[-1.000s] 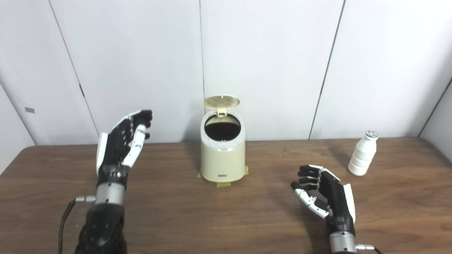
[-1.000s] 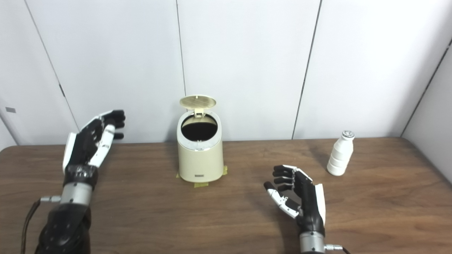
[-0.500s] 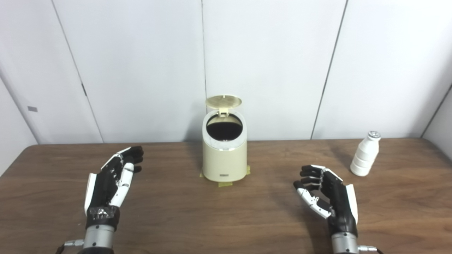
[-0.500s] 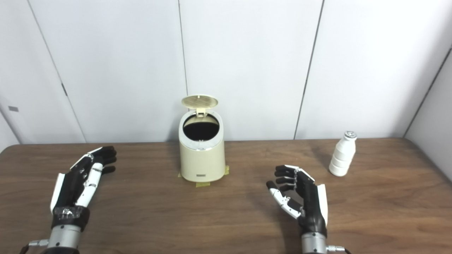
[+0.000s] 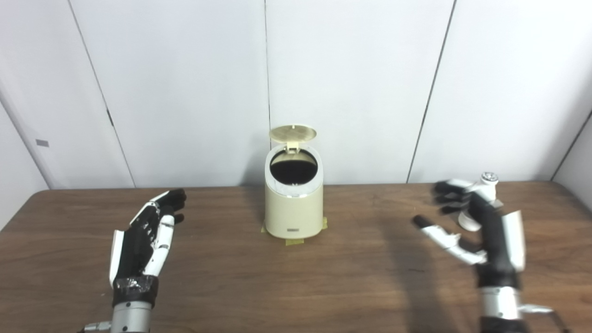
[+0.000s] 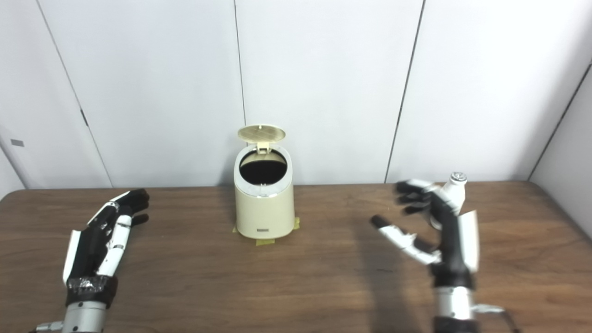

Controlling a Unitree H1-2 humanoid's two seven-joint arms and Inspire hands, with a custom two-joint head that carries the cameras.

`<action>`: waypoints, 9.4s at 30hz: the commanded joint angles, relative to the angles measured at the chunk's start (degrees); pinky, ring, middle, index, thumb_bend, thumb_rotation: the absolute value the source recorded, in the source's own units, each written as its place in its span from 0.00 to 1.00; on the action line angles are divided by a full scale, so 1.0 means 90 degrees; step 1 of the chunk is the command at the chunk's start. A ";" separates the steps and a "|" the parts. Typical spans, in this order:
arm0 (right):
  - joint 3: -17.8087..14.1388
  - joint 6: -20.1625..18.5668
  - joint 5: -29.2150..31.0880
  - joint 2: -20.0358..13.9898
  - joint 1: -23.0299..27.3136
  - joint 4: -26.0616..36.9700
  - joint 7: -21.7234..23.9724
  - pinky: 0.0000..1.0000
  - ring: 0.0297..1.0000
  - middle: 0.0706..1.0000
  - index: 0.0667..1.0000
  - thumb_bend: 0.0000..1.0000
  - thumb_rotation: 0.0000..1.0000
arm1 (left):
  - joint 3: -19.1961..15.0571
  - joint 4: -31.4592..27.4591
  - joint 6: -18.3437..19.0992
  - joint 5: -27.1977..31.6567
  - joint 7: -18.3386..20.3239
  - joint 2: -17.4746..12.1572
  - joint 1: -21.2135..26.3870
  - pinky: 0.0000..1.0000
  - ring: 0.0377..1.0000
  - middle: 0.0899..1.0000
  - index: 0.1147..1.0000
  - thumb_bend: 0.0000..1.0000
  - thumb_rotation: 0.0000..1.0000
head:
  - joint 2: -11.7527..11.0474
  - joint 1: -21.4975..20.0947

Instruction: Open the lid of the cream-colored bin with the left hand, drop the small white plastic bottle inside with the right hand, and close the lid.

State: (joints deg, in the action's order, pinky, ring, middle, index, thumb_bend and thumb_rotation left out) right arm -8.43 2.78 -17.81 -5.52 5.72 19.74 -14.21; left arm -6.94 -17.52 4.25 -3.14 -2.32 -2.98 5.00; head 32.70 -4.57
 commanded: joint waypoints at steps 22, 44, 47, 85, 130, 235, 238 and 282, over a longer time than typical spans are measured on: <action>-0.0863 -0.0730 -0.0869 -0.0339 0.1209 -0.0562 -0.0752 0.90 0.98 0.99 1.00 0.85 0.38 | -0.0127 0.0066 -0.0045 0.0272 0.0116 -0.0319 0.0187 0.80 0.82 0.77 0.72 0.19 0.66 | -0.0050 -0.0763; -0.0546 -0.0617 -0.0873 -0.0371 0.1293 -0.2302 -0.1167 0.85 0.95 1.00 1.00 0.86 0.34 | -0.0274 0.0750 -0.0751 0.0776 0.0212 -0.0648 0.0357 0.73 0.77 0.74 0.71 0.16 0.56 | -0.0314 -0.1710; -0.0529 -0.0539 -0.0869 -0.0361 0.1344 -0.2517 -0.1329 0.79 0.91 0.98 0.99 0.85 0.31 | -0.0296 0.0728 -0.0698 0.0805 0.0206 -0.0672 0.0373 0.73 0.77 0.74 0.70 0.15 0.55 | -0.0380 -0.1840; -0.0558 -0.0857 -0.0572 -0.0757 0.2224 -0.4329 -0.2012 0.72 0.84 0.91 0.92 0.82 0.27 | -0.0419 0.0686 -0.0274 0.0857 0.0111 -0.0741 0.0436 0.62 0.70 0.67 0.63 0.14 0.53 | -0.0731 -0.2514; -0.0467 -0.0879 0.0195 -0.1097 0.2529 -0.5080 -0.1765 0.63 0.71 0.74 0.79 0.85 0.27 | -0.0496 0.0580 -0.0313 0.0964 0.0148 -0.0835 0.0381 0.57 0.66 0.64 0.60 0.22 0.59 | -0.0647 -0.2573; 0.1474 -0.0205 -0.0367 0.0252 0.3113 -0.2589 0.0291 0.29 0.38 0.43 0.50 0.51 0.00 | 0.0454 0.0116 -0.0141 -0.0763 -0.0397 0.0419 0.0200 0.70 0.73 0.69 0.66 0.21 0.74 | -0.0636 0.0459; 0.1532 -0.0139 -0.0419 0.0341 0.3166 -0.2761 0.0256 0.31 0.40 0.43 0.50 0.51 0.00 | 0.0474 0.0103 -0.0109 -0.0823 -0.0408 0.0430 0.0194 0.70 0.73 0.70 0.67 0.21 0.75 | -0.0642 0.0480; 0.1870 0.2281 -0.0780 0.0466 0.4314 -0.5666 -0.0611 0.34 0.40 0.45 0.48 0.52 0.00 | 0.0716 0.0112 -0.0149 -0.0971 -0.0538 0.0595 0.0187 0.72 0.75 0.70 0.67 0.23 0.75 | -0.0737 0.0679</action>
State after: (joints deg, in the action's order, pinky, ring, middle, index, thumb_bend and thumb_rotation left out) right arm 8.31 19.76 -24.50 -1.12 41.21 -31.69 -18.14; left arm -0.81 -15.04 3.65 -11.22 -6.57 1.89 5.07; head 26.02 1.41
